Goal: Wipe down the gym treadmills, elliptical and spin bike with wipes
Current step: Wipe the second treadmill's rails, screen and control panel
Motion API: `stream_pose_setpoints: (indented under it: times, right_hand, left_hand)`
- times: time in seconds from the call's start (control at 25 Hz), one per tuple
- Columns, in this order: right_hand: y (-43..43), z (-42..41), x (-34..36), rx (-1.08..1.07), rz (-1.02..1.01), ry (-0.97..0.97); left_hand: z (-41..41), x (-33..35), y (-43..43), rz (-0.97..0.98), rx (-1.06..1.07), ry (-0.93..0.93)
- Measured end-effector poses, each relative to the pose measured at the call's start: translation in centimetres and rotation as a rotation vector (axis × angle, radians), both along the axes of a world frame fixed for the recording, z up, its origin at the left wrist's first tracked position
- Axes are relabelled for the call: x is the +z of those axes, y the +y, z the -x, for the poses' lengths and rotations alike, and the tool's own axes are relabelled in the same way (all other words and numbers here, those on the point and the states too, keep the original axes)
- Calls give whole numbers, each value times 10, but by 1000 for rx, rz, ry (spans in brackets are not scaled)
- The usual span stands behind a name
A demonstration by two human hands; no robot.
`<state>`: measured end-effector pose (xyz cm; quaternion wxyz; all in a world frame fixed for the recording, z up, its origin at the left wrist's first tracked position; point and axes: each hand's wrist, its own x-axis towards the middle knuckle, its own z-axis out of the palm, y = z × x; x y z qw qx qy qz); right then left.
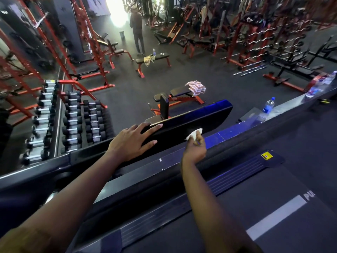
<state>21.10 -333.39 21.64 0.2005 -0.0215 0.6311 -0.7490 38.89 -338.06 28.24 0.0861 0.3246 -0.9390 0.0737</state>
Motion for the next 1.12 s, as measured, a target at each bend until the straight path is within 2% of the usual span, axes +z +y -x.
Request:
stream_pose_setpoints:
  times: [0.12, 0.32, 0.52, 0.72, 0.88, 1.12]
  right_hand:
    - [6, -37, 3, 30, 0, -5]
    - [36, -93, 6, 266, -71, 266]
    - [37, -31, 30, 180, -50, 368]
    - [20, -3, 49, 195, -165, 470]
    - [19, -35, 46, 223, -95, 571]
    - [25, -107, 36, 463, -22, 680]
  left_hand:
    - [1, 1, 1, -5, 5, -5]
    - [0, 3, 0, -17, 26, -18]
    - [-5, 6, 5, -61, 57, -72]
    - [-69, 12, 19, -61, 252, -62]
    - [-97, 11, 36, -20, 308, -86]
    - [-96, 4, 35, 47, 298, -53]
